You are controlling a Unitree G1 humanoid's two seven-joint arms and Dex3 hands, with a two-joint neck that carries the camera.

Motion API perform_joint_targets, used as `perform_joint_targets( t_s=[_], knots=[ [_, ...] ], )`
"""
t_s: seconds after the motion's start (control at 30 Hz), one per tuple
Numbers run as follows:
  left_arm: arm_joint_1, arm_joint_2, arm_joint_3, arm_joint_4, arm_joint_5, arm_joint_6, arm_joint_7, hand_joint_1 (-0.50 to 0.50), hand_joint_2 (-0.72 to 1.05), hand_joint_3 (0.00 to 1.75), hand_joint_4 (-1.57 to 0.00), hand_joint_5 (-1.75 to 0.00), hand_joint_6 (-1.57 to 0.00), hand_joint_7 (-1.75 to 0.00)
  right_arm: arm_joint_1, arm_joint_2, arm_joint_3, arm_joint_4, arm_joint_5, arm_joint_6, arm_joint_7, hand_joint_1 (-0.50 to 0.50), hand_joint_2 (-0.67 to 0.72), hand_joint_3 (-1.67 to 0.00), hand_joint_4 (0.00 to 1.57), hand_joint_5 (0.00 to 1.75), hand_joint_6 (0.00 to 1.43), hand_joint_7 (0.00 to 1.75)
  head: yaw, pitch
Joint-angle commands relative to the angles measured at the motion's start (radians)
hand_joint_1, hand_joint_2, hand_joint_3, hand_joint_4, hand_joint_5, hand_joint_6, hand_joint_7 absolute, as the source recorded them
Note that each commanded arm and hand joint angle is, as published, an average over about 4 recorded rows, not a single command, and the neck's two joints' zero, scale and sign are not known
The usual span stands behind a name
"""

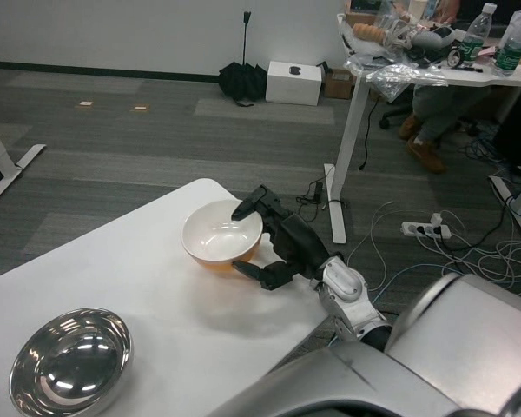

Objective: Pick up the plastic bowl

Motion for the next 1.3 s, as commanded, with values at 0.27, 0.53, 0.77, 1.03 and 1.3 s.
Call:
perform_joint_targets(
  t_s=[0.27, 0.53, 0.77, 1.03, 1.3],
  knots=[
    [0.022, -0.006, 0.003, -0.007, -0.01, -0.01, -0.002, -0.5, 1.05, 0.09, 0.0, 0.0, 0.0, 0.0, -0.06, -0.028, 0.046, -0.027, 0.033, -0.015, -0.027, -0.42, -0.6, -1.51, 1.31, 1.45, 0.86, 1.61, 0.142, 0.092],
    [0.022, -0.04, -0.036, -0.004, -0.009, -0.002, -0.003, -0.5, 1.05, 0.09, 0.0, 0.0, 0.0, 0.0, -0.139, -0.061, 0.093, -0.042, 0.047, 0.04, -0.046, -0.44, -0.6, -1.51, 1.31, 1.43, 0.86, 1.61, 0.292, 0.162],
    [0.027, -0.067, -0.041, 0.004, -0.009, 0.003, -0.004, -0.5, 1.05, 0.09, 0.0, 0.0, 0.0, 0.0, -0.215, -0.087, 0.126, -0.056, 0.052, 0.089, -0.056, -0.42, -0.6, -1.51, 1.34, 1.45, 0.86, 1.61, 0.478, 0.259],
    [0.034, -0.082, -0.057, 0.046, -0.009, 0.011, -0.004, -0.5, 1.05, 0.09, 0.0, 0.0, 0.0, 0.0, -0.306, -0.09, 0.17, -0.02, 0.054, 0.091, -0.079, -0.44, -0.6, -1.51, 1.37, 1.45, 0.88, 1.61, 0.628, 0.28],
    [0.047, -0.106, -0.056, 0.059, -0.009, 0.008, -0.004, -0.5, 1.05, 0.09, 0.0, 0.0, 0.0, 0.0, -0.335, -0.108, 0.228, 0.0, 0.07, 0.091, -0.093, -0.42, -0.6, -1.51, 1.37, 1.36, 0.91, 1.61, 0.685, 0.272]
  ],
)
